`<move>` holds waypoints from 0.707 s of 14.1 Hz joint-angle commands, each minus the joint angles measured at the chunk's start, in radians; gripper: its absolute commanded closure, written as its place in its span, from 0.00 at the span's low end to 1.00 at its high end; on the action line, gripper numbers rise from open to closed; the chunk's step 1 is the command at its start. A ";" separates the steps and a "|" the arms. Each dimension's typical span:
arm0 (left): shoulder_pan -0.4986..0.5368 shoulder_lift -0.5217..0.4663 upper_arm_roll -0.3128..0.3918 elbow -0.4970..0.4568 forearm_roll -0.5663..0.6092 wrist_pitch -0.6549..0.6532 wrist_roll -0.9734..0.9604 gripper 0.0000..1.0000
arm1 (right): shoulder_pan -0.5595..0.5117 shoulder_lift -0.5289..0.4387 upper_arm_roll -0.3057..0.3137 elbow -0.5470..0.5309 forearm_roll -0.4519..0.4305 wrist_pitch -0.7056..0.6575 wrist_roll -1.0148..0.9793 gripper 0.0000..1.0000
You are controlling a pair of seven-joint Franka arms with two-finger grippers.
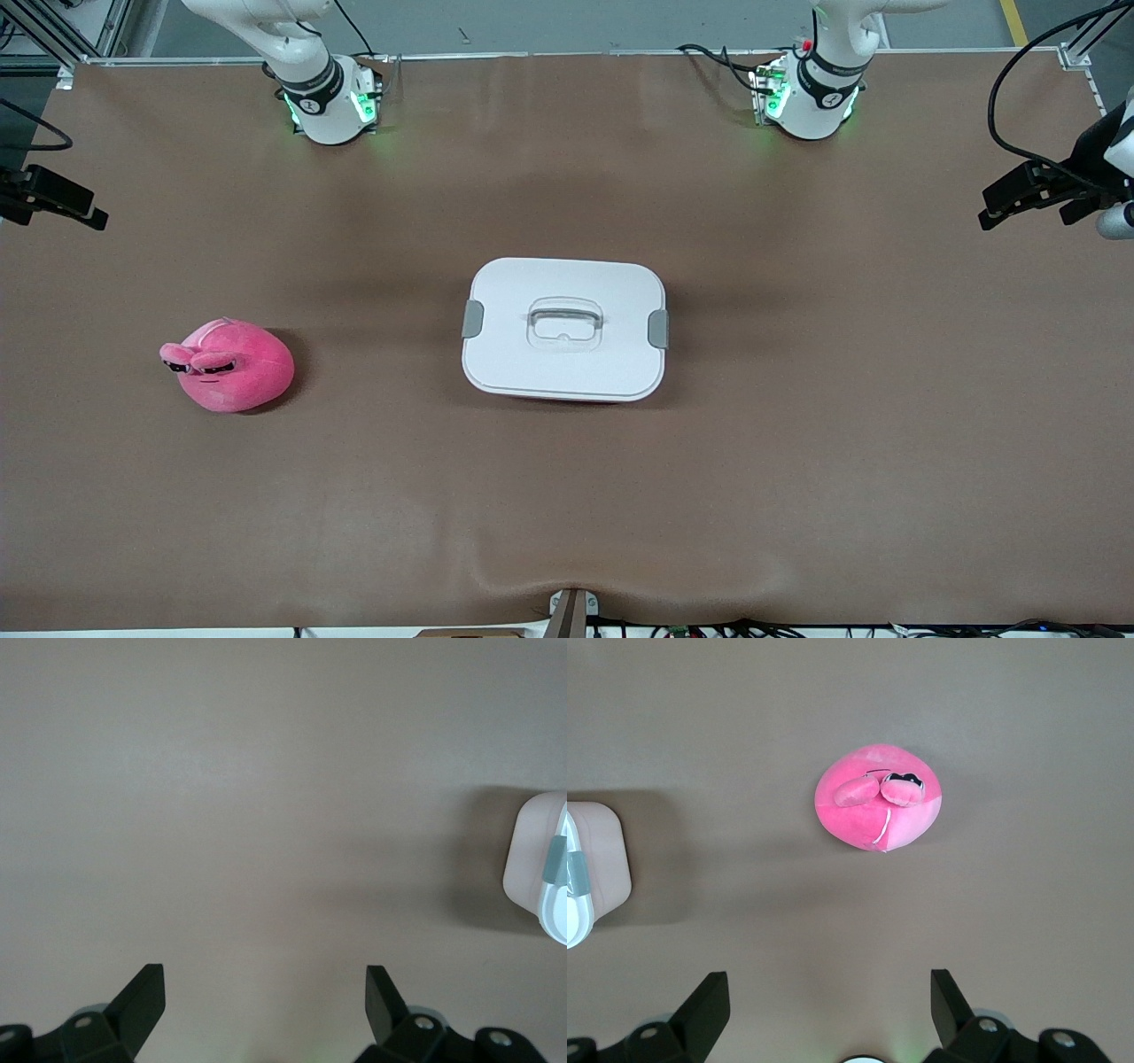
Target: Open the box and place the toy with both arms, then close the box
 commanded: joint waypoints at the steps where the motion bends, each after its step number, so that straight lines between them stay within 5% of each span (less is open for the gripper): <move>1: -0.007 0.002 0.002 0.015 0.018 -0.011 -0.008 0.00 | -0.012 0.001 0.007 0.005 0.001 -0.003 -0.010 0.00; 10: -0.003 0.023 0.005 0.052 0.015 -0.016 0.003 0.00 | -0.012 0.002 0.007 0.002 0.001 0.000 -0.011 0.00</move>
